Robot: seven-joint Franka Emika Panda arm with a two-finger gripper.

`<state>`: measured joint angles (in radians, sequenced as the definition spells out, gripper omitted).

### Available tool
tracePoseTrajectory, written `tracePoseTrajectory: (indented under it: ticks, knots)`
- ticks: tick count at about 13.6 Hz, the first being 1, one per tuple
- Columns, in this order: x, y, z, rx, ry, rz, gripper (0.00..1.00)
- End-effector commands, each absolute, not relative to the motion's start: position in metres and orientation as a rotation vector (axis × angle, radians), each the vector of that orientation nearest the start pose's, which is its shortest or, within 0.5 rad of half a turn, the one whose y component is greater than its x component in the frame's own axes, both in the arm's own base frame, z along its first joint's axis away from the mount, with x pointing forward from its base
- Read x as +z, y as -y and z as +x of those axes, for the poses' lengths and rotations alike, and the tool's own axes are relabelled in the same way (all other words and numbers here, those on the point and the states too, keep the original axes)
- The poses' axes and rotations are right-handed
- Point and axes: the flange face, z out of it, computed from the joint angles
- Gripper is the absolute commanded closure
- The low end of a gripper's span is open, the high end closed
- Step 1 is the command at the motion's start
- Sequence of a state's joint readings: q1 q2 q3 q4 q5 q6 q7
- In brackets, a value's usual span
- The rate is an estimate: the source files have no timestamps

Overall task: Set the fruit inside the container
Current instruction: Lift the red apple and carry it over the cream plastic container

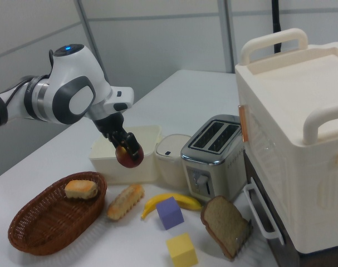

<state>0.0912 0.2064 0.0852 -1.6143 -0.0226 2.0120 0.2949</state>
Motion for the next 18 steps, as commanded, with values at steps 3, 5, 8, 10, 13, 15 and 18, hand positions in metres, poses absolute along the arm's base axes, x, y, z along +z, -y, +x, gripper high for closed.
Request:
tracePoseTrajectory:
  ticks: [3,5,8,10,13,15,18]
  knots:
    - [0.522,-0.142,0.674,-0.439,-0.236,-3.080,0.79]
    - [0.524,-0.156,0.678,-0.541,-0.203,-3.069,0.79]
    - [0.508,-0.168,0.688,-0.606,-0.202,-3.071,0.79]
    - [0.496,-0.178,0.693,-0.656,-0.225,-3.059,0.79]
    - [0.490,-0.197,0.696,-0.748,-0.214,-3.045,0.79]
    - [0.495,-0.204,0.697,-0.791,-0.199,-3.037,0.79]
    - [0.480,-0.233,0.691,-0.768,-0.117,-3.043,0.79]
